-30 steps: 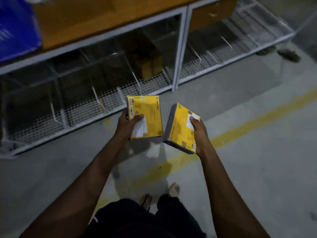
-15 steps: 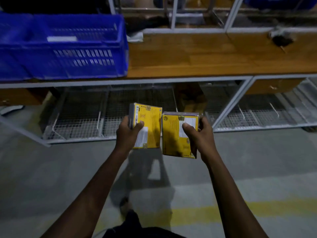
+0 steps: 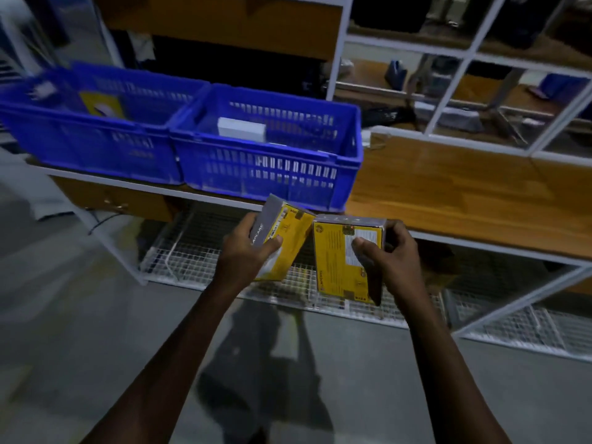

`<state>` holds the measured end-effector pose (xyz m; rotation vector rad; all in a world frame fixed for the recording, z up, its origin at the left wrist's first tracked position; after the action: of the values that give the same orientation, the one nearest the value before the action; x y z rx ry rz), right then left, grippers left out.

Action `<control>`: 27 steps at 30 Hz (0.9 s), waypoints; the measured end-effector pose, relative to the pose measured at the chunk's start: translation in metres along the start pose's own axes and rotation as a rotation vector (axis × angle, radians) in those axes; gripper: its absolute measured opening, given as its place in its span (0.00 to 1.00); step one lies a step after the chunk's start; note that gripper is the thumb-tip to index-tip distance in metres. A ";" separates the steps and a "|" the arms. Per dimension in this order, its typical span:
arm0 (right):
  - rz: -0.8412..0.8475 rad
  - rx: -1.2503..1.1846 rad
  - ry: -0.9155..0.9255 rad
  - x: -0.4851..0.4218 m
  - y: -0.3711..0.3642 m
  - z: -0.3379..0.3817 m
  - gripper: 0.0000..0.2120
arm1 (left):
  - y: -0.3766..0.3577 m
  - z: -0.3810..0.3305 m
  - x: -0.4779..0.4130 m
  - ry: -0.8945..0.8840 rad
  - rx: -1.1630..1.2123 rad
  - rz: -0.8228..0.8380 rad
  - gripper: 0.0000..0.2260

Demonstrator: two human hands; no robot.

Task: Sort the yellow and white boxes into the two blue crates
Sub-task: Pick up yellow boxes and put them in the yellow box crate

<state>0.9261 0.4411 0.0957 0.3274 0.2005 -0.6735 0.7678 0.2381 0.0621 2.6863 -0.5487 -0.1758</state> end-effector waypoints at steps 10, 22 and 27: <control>0.232 0.200 0.260 -0.091 -0.075 0.019 0.20 | 0.079 0.007 -0.060 -0.024 -0.143 -0.182 0.17; 0.261 0.021 0.574 -0.221 -0.135 0.067 0.21 | 0.141 -0.065 -0.139 -0.133 -0.249 -0.513 0.30; 0.301 -0.079 0.566 -0.267 -0.153 0.066 0.25 | 0.151 -0.077 -0.164 -0.145 -0.304 -0.604 0.28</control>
<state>0.6285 0.4588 0.1983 0.4564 0.7008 -0.2610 0.5802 0.2027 0.1997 2.4655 0.2531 -0.5708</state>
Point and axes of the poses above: each hand's wrist, its own x-axis away from the middle knuckle, its own y-axis out of the back of the hand, z = x × y, the point moved 4 cm from there along -x, towards the middle knuckle, and after that the axes turned 9 degrees about y, right-handed, at the moved point
